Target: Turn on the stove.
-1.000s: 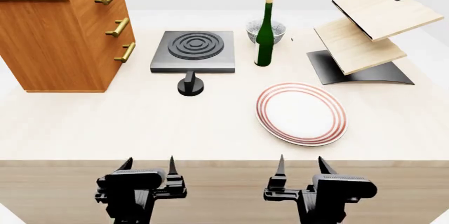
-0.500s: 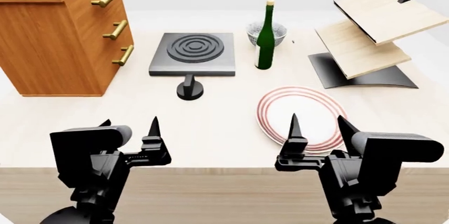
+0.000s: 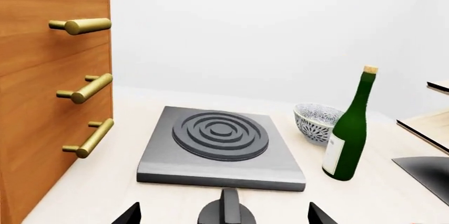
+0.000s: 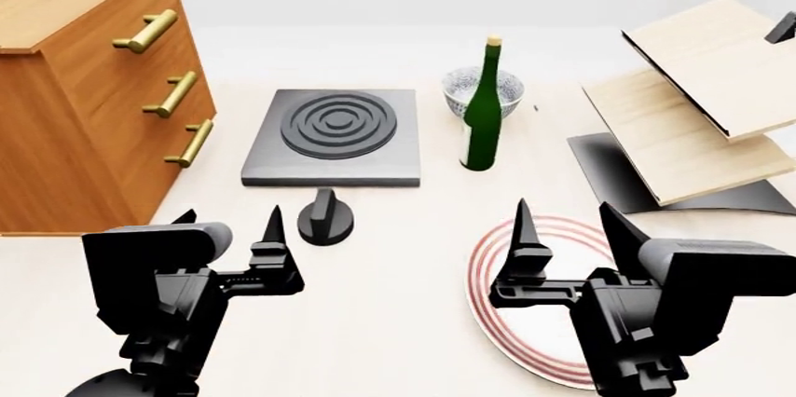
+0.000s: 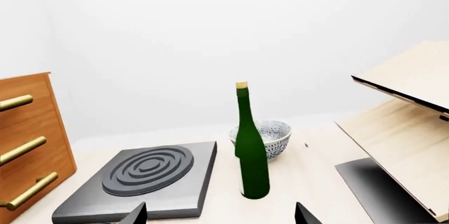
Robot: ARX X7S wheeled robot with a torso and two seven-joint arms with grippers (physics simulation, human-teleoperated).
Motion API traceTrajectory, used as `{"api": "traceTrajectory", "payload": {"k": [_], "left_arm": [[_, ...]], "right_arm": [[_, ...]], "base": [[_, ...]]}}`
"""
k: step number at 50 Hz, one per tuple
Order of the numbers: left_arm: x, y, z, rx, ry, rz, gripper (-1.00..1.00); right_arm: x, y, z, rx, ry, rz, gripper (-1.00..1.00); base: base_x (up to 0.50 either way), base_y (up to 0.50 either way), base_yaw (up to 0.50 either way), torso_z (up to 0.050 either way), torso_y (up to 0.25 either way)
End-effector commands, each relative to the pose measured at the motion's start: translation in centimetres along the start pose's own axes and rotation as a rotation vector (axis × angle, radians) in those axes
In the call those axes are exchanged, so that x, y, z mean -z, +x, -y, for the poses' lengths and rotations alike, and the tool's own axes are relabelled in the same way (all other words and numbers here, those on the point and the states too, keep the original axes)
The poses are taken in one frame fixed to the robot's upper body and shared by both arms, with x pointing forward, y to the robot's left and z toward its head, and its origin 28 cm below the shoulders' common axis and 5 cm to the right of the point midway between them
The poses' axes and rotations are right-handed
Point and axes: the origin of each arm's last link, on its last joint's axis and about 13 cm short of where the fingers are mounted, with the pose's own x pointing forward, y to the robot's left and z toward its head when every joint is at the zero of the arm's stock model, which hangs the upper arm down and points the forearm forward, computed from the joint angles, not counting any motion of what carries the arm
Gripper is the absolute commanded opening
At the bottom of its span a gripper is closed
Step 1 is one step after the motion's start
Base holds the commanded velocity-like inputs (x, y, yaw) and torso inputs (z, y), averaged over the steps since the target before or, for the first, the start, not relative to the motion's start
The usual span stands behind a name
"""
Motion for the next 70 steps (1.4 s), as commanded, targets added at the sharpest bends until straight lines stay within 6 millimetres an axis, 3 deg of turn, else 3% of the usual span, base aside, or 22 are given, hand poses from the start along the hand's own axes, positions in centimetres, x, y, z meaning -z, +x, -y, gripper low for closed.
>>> {"api": "traceTrajectory", "payload": {"k": [1,15,21,30,32,43,61,70], "left_arm": [[-0.1,-0.1,0.1,0.006,0.002,0.001,1.00],[0.0,0.2,-0.1,-0.005,0.010,0.012,1.00],[0.2,1.5,-1.0,-0.054,0.029,0.056,1.00],[2.3,5.0,-3.4,-0.143,0.079,0.034,1.00],[3.5,6.0,-3.9,-0.157,0.105,0.034,1.00],[5.7,8.5,-5.3,-0.237,0.157,0.038,1.00],[9.2,11.4,-5.9,-0.278,0.129,0.004,1.00],[11.3,12.5,-5.0,-0.276,0.142,-0.031,1.00]], "right_arm": [[0.0,-0.1,0.0,0.000,0.003,0.002,1.00],[0.1,-0.2,-0.1,0.002,-0.027,-0.005,1.00],[0.3,-0.3,-0.2,-0.006,-0.038,-0.006,1.00],[0.4,-0.4,-0.1,-0.010,-0.046,-0.010,1.00],[0.5,-0.4,-0.2,-0.011,-0.047,-0.012,1.00],[0.7,-0.4,-0.1,-0.012,-0.049,-0.015,1.00],[0.7,-0.4,-0.1,-0.017,-0.050,-0.017,1.00],[0.8,-0.3,-0.1,-0.017,-0.050,-0.020,1.00]], "base": [[0.50,0.00,0.00,0.000,0.000],[0.16,0.00,0.00,0.000,0.001],[0.00,0.00,0.00,0.000,0.000],[0.00,0.00,0.00,0.000,0.000],[0.00,0.00,0.00,0.000,0.000],[0.00,0.00,0.00,0.000,0.000],[0.00,0.00,0.00,0.000,0.000],[0.00,0.00,0.00,0.000,0.000]]}}
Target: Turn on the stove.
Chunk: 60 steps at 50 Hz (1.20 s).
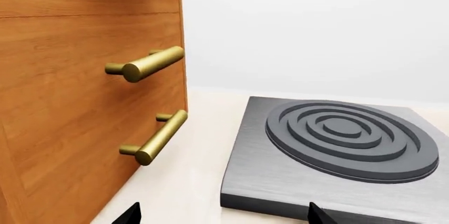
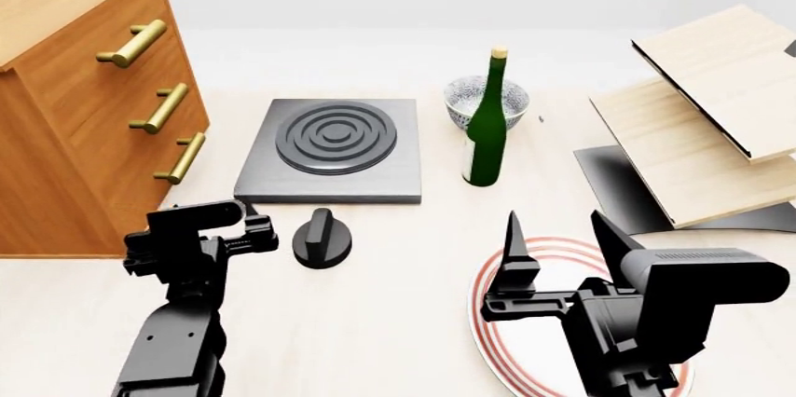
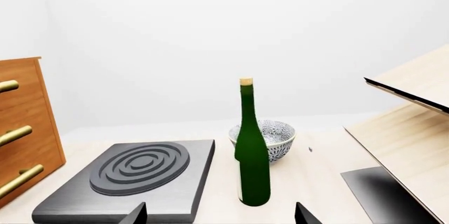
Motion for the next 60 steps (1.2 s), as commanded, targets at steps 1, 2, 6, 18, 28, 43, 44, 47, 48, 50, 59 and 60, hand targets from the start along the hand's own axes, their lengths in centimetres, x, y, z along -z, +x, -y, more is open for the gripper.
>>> {"api": "traceTrajectory", "payload": {"k": [1,2,6,18,28,43,44,47,48,50,59,60], "left_arm": [[2.4,1.1,1.3,-0.003,0.020,-0.035,1.00],[2.5,1.1,1.3,-0.001,0.021,-0.037,1.00],[3.5,1.8,1.5,-0.012,0.022,-0.071,1.00],[4.6,1.4,3.1,0.024,0.052,-0.089,1.00],[5.2,1.0,4.4,0.064,0.062,-0.107,1.00],[5.0,0.3,6.7,0.120,0.066,-0.131,1.00],[4.8,0.2,6.9,0.127,0.064,-0.132,1.00],[4.4,-0.1,7.4,0.146,0.058,-0.135,1.00],[4.0,-0.3,7.6,0.156,0.043,-0.145,1.00],[3.4,-0.7,7.9,0.170,0.041,-0.142,1.00],[-1.8,-4.6,9.2,0.332,-0.003,-0.103,1.00],[-2.3,-5.0,9.1,0.342,-0.009,-0.094,1.00]], "right_arm": [[0.1,0.0,0.0,-0.002,-0.001,-0.002,1.00],[0.0,0.0,0.0,-0.002,0.000,-0.002,1.00],[-0.1,-0.1,0.1,-0.001,-0.001,0.002,1.00],[0.1,-0.1,0.1,0.000,0.000,-0.004,1.00],[0.3,-0.1,0.1,-0.003,0.005,-0.006,1.00],[0.4,-0.1,0.1,-0.001,0.009,-0.007,1.00],[0.3,-0.1,0.1,-0.002,0.010,-0.007,1.00],[0.4,-0.1,0.1,-0.002,0.009,-0.008,1.00],[0.4,-0.1,0.2,-0.001,0.008,-0.008,1.00],[0.4,-0.1,0.2,-0.001,0.009,-0.008,1.00],[0.1,-0.2,0.1,-0.004,0.008,-0.004,1.00],[0.2,-0.2,0.1,-0.004,0.008,-0.004,1.00]], "base": [[0.00,0.00,0.00,0.000,0.000],[0.00,0.00,0.00,0.000,0.000],[0.00,0.00,0.00,0.000,0.000],[0.00,0.00,0.00,0.000,0.000],[0.00,0.00,0.00,0.000,0.000],[0.00,0.00,0.00,0.000,0.000],[0.00,0.00,0.00,0.000,0.000],[0.00,0.00,0.00,0.000,0.000],[0.00,0.00,0.00,0.000,0.000],[0.00,0.00,0.00,0.000,0.000],[0.00,0.00,0.00,0.000,0.000],[0.00,0.00,0.00,0.000,0.000]]}}
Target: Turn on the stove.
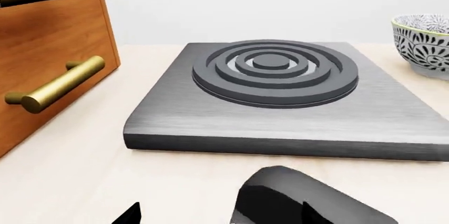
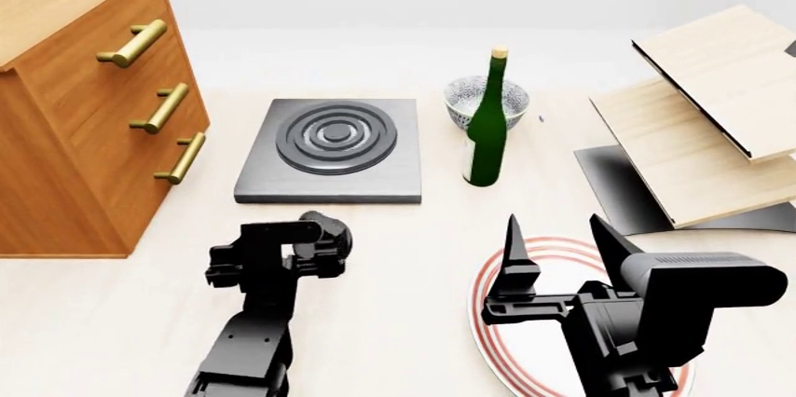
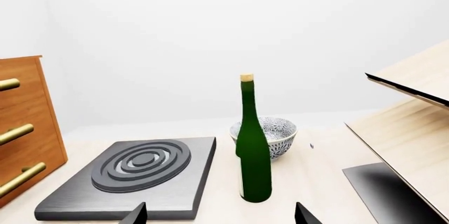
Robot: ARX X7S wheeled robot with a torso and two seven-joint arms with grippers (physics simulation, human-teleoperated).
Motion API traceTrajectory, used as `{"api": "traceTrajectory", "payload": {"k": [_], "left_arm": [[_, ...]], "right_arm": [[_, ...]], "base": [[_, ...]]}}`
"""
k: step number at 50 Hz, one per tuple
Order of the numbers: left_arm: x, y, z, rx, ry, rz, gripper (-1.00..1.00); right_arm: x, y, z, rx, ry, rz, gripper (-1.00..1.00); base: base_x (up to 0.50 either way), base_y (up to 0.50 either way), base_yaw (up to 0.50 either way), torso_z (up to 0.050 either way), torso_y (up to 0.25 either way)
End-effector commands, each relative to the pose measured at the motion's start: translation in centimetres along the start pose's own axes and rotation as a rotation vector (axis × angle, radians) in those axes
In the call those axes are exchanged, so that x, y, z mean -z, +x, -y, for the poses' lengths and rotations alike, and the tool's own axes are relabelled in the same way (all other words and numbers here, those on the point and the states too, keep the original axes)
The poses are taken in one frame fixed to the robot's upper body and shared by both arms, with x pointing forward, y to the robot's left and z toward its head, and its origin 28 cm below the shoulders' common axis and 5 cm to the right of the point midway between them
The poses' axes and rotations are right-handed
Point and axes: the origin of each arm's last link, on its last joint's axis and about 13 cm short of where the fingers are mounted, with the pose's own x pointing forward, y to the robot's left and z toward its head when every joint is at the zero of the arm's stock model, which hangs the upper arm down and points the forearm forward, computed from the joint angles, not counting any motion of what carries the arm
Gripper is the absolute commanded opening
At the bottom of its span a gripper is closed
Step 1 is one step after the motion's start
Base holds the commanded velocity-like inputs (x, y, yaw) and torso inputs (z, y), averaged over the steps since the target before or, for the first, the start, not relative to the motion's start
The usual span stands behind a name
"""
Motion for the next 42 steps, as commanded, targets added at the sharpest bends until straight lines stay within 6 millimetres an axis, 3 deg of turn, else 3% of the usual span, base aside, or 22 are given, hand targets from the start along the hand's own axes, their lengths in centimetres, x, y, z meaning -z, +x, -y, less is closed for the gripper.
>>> {"api": "traceTrajectory", "payload": {"k": [1,8,16,26,42], "left_arm": [[-5.5,-5.2,3.1,0.252,-0.036,0.066,1.00],[-9.8,-10.5,1.2,0.356,-0.097,0.132,1.00],[-11.2,-13.2,-1.0,0.335,-0.149,0.171,1.00],[-9.9,-13.0,-2.7,0.218,-0.176,0.161,1.00],[-9.3,-12.8,-2.8,0.199,-0.170,0.152,1.00]], "right_arm": [[-0.1,-0.1,0.0,0.000,-0.001,0.002,1.00],[-0.2,-0.1,0.0,0.000,0.001,0.002,1.00],[0.0,-0.2,-0.1,-0.002,-0.001,0.002,1.00],[0.6,-0.1,-0.2,0.002,-0.010,-0.001,1.00],[0.7,-0.1,-0.2,0.010,-0.018,0.011,1.00]], "base": [[0.00,0.00,0.00,0.000,0.000],[0.00,0.00,0.00,0.000,0.000],[0.00,0.00,0.00,0.000,0.000],[0.00,0.00,0.00,0.000,0.000],[0.00,0.00,0.00,0.000,0.000]]}}
